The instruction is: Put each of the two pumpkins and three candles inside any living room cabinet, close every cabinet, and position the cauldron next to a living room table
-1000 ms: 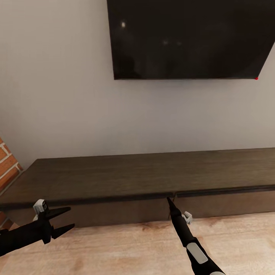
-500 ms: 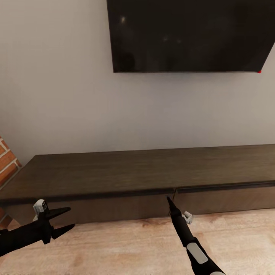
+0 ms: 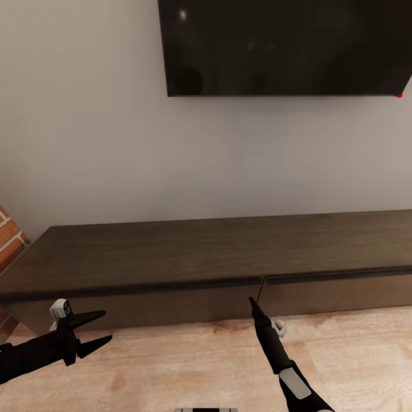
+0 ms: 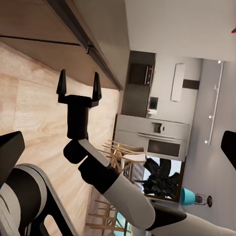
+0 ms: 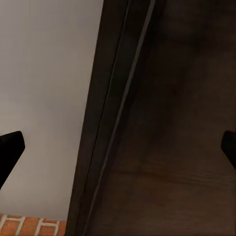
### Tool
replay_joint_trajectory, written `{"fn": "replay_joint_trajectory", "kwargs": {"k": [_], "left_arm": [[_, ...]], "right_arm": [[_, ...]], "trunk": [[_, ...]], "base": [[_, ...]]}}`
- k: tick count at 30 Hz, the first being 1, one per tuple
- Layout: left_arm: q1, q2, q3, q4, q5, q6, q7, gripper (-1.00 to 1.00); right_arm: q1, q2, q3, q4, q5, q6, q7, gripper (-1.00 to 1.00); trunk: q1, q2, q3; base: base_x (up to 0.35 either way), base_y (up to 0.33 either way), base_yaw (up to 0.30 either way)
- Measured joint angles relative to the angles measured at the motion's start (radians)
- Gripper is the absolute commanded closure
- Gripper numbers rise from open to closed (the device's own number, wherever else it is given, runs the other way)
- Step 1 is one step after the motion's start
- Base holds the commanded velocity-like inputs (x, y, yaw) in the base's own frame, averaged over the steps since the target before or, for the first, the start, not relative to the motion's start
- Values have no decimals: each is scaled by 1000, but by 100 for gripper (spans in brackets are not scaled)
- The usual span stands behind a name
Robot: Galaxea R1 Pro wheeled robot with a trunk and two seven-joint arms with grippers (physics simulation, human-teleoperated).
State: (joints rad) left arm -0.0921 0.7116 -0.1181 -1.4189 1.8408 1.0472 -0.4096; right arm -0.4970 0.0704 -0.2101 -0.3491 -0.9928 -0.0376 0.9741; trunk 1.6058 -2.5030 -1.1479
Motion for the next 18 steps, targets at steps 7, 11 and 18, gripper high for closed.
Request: {"fn": "replay_joint_trajectory", "kwargs": {"k": [7, 11, 18], "left_arm": [[0, -1, 0, 0, 0, 0, 0, -100], [0, -1, 0, 0, 0, 0, 0, -100], [0, -1, 0, 0, 0, 0, 0, -100]], "right_arm": [[0, 2, -3, -1, 2, -33, 3, -100], [0, 3, -4, 0, -2, -67, 1, -100], [0, 5, -5, 1, -43, -72, 0, -100]], "trunk": [[0, 0, 0], [0, 0, 0], [0, 0, 0]], "base": [[0, 0, 0], [0, 0, 0], [0, 0, 0]]}}
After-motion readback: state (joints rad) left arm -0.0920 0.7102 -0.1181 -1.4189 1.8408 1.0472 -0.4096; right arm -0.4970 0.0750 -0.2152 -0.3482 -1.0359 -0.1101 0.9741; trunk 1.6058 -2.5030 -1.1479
